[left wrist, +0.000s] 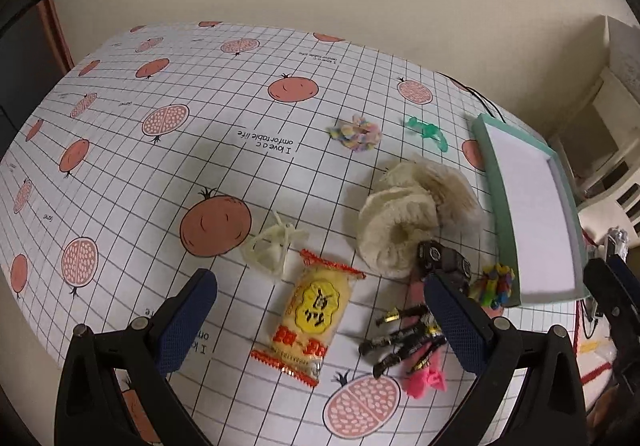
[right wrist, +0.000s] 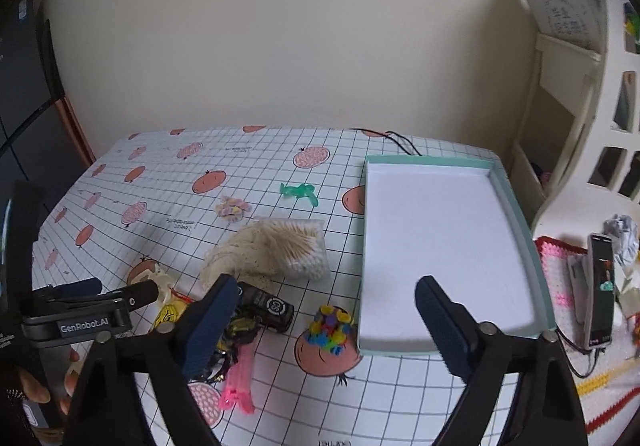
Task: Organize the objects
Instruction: 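Move both tools toward the yellow snack packet and colourful block toy, then grasp the yellow snack packet with left tool while right tool grasps the block toy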
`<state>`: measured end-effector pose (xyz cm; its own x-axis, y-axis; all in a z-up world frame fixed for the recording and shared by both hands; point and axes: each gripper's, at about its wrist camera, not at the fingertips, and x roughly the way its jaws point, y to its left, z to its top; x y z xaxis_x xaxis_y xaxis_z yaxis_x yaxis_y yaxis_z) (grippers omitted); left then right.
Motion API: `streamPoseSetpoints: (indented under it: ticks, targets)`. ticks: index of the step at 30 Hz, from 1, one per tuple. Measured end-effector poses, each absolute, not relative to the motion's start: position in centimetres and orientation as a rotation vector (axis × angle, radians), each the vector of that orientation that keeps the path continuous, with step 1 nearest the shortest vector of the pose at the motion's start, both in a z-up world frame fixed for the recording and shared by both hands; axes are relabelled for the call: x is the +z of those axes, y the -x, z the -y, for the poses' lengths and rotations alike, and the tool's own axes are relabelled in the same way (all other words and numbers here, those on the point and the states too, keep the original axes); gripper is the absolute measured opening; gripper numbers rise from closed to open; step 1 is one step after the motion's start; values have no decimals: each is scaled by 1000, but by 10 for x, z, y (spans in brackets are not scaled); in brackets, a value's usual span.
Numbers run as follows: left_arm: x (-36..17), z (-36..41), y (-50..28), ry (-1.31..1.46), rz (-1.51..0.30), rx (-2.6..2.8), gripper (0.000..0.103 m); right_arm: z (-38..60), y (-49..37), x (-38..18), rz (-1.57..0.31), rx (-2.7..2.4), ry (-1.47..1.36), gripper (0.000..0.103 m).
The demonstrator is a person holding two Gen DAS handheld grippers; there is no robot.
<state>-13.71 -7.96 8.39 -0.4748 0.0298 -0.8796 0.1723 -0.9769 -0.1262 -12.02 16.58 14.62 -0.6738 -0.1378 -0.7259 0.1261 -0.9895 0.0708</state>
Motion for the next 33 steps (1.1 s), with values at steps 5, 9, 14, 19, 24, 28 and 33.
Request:
streamPoseSetpoints:
  ticks: [5,9,14,19,24,28,33]
  targets:
    - [63,85,147,-1656,-379,-2559,103,-162,140,128,48,-2671,-1297,76]
    - [54,88,148,-1670,-339,-2522,103,-159,148,112,57,-2619,-1386,68]
    - [43,85,146,-1743,-372,-2505,103,-163,153,94,133,-2567,-1477,57]
    - [38,82,145,-1767,-368,-2495,99,-159,153,87,136,-2541,-1523,51]
    - [32,83,144,-1797,-397,-2466,96,-160,155,77,147,-2533,-1586,48]
    - [30,84,144,-1806,-403,-2454,91,-161,157,72,139,-2535,-1617,47]
    - [27,83,144,-1820,-399,-2435,89,-160,158,65,118,-2536,-1659,46]
